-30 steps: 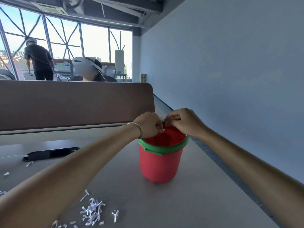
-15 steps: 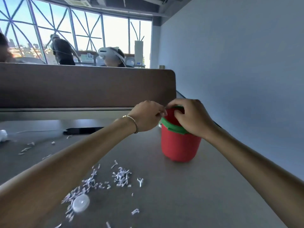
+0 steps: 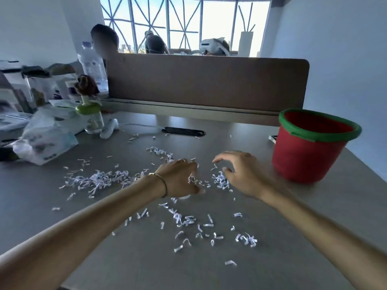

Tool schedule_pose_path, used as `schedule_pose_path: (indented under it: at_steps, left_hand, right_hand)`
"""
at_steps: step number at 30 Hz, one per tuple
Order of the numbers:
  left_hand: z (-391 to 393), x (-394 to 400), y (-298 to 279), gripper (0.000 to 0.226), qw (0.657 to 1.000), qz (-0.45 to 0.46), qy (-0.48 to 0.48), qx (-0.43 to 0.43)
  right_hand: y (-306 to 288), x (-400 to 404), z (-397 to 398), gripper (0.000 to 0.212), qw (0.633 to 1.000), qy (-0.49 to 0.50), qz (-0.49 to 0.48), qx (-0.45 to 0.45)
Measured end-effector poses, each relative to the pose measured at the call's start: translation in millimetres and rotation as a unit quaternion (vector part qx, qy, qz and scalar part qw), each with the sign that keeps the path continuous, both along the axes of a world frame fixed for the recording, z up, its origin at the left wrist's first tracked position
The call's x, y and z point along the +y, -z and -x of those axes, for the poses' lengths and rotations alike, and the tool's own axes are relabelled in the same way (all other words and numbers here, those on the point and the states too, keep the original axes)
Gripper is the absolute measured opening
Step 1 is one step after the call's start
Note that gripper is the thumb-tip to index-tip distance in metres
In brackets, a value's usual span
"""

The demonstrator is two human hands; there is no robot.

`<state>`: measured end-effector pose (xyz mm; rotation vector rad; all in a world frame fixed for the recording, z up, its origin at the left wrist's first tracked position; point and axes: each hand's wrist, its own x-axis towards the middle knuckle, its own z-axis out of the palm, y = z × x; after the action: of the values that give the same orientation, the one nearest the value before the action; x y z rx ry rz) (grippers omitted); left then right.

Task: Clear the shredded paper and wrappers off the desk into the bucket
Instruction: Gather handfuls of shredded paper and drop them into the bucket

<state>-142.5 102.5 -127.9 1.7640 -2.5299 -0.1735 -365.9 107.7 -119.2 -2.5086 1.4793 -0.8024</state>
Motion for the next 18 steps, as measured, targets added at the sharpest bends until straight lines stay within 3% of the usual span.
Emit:
schedule_pose_path:
  at_steps: [2,6,7,9,12,18]
  left_hand:
    - [-12,8,11,0.055,1.000,-0.023,-0.008,0.002]
    - [-29,9,24,0.035,0.999,-0.012,-0.007,0.052]
    - [-34,8,26,0.035,0.997,-0.008,-0.012,0.070]
    - [-45,7,26,0.035,0.994,0.010,-0.030,0.106]
    - [-67,7,25,0.026,0.987,0.045,-0.056,0.144]
    - [-116,10,29,0.030,0.982,0.079,-0.124,0.120]
  right_hand:
    - [13,-1,-7,0.033,1.000,-0.005,-0.011,0.000]
    - [36,-10,-18,0.024,0.999,-0.017,-0.026,0.008]
    - [41,-13,-21,0.029,0.999,-0.015,-0.045,0.015]
    - [54,-17,-28,0.067,0.995,-0.014,-0.083,0.053]
    - [76,-22,-42,0.063,0.986,-0.002,-0.132,0.098]
    - [82,-36,-98,0.070,0.985,-0.050,-0.129,0.107]
